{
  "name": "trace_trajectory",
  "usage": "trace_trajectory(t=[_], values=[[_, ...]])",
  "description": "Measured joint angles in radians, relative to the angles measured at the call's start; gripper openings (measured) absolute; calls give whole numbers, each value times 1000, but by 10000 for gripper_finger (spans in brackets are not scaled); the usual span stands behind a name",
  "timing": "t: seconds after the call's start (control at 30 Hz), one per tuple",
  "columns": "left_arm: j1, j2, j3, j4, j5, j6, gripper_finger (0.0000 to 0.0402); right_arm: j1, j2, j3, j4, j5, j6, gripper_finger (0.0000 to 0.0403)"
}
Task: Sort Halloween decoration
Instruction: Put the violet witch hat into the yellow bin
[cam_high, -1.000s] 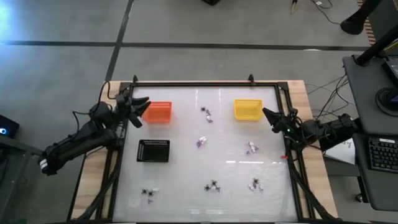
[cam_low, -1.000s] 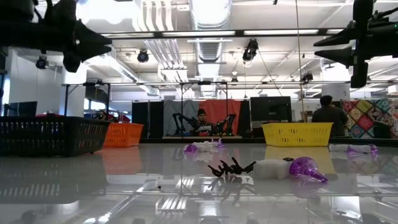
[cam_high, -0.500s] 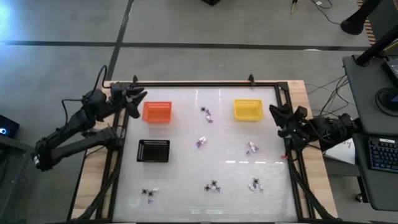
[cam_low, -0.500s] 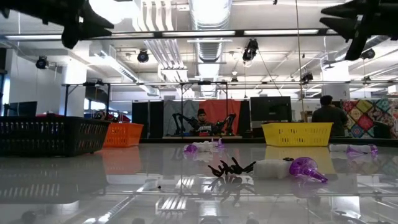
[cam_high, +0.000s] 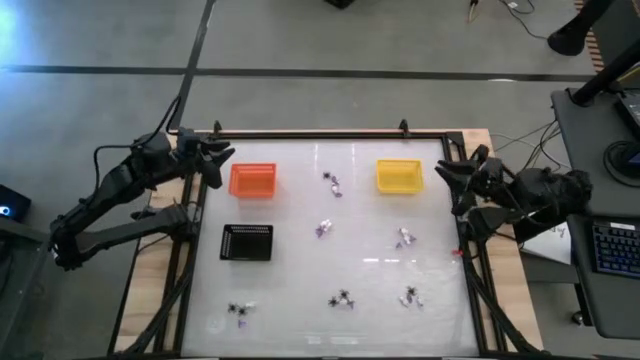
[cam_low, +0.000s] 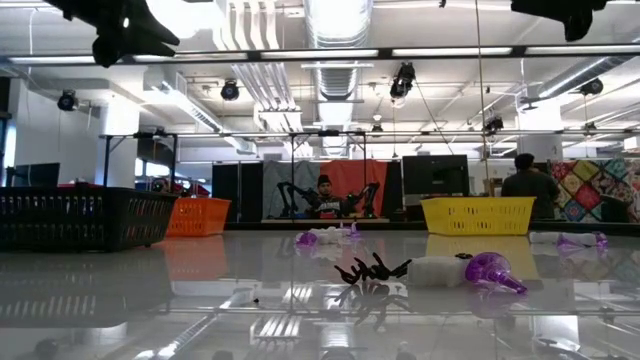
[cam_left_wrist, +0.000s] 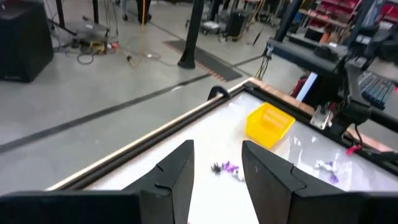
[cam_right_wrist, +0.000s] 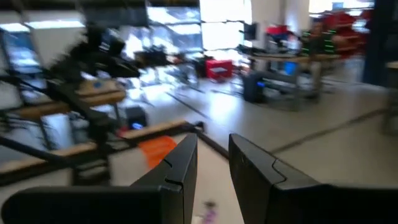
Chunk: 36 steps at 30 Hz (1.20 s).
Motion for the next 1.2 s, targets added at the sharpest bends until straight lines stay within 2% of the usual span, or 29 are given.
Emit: trace_trajectory(t=[0.1,0.2,0.37,0.5,0.67,0.9,1.13,1.2], values=[[0,9,22,-26,0,-5,118,0,66,62,-77,56,18,82],[0,12,41,-32,0,-8,118,-5,134,100,-115,56,46,90],[0,-3,57,-38,0,15,118,-38,259,120,-106,56,95,124],[0,-15,61,-106,0,61,118,-83,362,125,-98,46,177,151],[0,-22,53,-192,1,99,118,-155,509,125,-65,-71,229,161],[0,-8,48,-207,15,140,118,-269,748,142,140,-303,204,156],[0,9,47,-231,35,187,118,-339,943,248,129,-361,163,150],[0,12,47,-232,35,195,118,-359,987,284,134,-415,121,152]])
